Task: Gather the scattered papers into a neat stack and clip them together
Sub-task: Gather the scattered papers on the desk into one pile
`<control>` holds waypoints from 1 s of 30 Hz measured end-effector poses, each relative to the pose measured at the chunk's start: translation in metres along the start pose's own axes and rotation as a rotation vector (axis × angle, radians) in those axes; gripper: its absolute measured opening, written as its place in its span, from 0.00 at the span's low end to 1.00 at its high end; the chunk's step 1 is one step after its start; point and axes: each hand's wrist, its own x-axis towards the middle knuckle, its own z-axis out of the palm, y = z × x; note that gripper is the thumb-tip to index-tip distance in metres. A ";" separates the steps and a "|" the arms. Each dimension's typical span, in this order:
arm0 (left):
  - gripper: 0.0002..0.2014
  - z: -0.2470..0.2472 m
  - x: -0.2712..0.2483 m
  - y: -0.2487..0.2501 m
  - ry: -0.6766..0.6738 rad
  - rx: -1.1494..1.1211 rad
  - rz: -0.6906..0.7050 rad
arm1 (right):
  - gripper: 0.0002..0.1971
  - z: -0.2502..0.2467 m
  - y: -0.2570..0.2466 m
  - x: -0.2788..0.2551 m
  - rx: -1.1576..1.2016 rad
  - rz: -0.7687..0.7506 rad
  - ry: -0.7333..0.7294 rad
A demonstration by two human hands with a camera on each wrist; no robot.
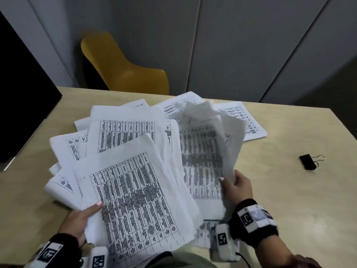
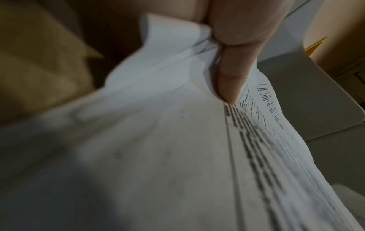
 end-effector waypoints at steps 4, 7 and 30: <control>0.16 -0.001 -0.002 0.002 -0.021 0.016 0.010 | 0.11 -0.021 -0.011 0.007 0.203 -0.003 0.100; 0.18 0.001 -0.004 0.005 -0.044 -0.002 0.001 | 0.14 -0.028 -0.013 0.012 0.259 0.014 0.182; 0.16 0.017 -0.023 0.018 -0.026 0.092 -0.009 | 0.10 -0.031 -0.067 0.025 0.585 -0.161 0.354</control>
